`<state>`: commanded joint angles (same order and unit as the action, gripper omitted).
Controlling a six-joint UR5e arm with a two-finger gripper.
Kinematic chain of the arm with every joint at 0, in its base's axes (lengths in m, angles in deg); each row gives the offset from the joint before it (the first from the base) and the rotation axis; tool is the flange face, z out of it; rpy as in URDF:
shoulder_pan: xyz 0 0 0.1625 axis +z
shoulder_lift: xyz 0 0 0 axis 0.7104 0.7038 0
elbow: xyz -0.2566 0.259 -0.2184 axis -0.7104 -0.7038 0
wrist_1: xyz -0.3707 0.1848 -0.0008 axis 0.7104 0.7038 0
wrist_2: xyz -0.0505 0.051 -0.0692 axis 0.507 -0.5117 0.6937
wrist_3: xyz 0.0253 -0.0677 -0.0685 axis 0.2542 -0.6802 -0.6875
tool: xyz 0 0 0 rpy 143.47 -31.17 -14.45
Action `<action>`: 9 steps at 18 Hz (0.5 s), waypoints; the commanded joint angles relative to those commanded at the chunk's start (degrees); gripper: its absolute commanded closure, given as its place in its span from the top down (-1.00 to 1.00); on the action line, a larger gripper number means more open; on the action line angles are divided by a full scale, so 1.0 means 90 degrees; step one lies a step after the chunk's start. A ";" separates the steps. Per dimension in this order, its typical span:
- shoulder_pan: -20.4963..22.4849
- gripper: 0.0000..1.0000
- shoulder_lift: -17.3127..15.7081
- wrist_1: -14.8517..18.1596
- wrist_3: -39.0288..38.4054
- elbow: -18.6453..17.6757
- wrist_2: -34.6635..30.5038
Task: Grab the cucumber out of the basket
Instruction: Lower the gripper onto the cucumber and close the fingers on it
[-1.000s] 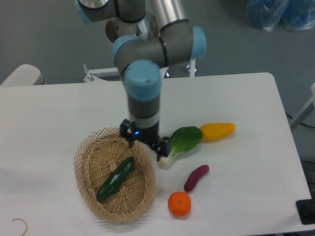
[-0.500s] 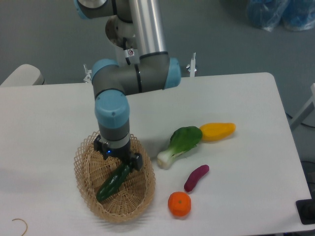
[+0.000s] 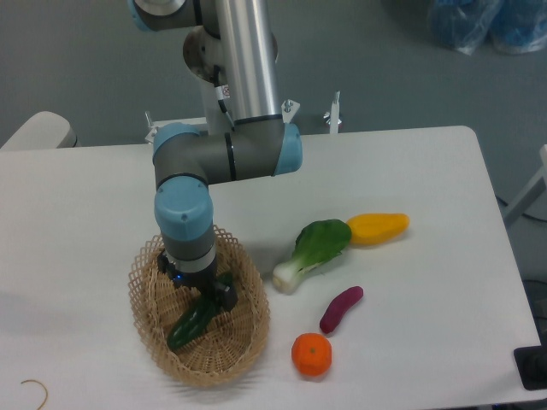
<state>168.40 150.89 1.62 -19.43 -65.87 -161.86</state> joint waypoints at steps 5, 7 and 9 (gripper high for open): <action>-0.0010 0.94 0.0068 0.0000 -0.0029 0.0049 -0.0010; -0.0010 0.41 0.0059 0.0000 -0.0049 0.0068 -0.0020; -0.0010 -0.02 0.0049 0.0009 -0.0068 0.0107 -0.0020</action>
<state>168.31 151.33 1.71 -20.04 -64.91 -162.04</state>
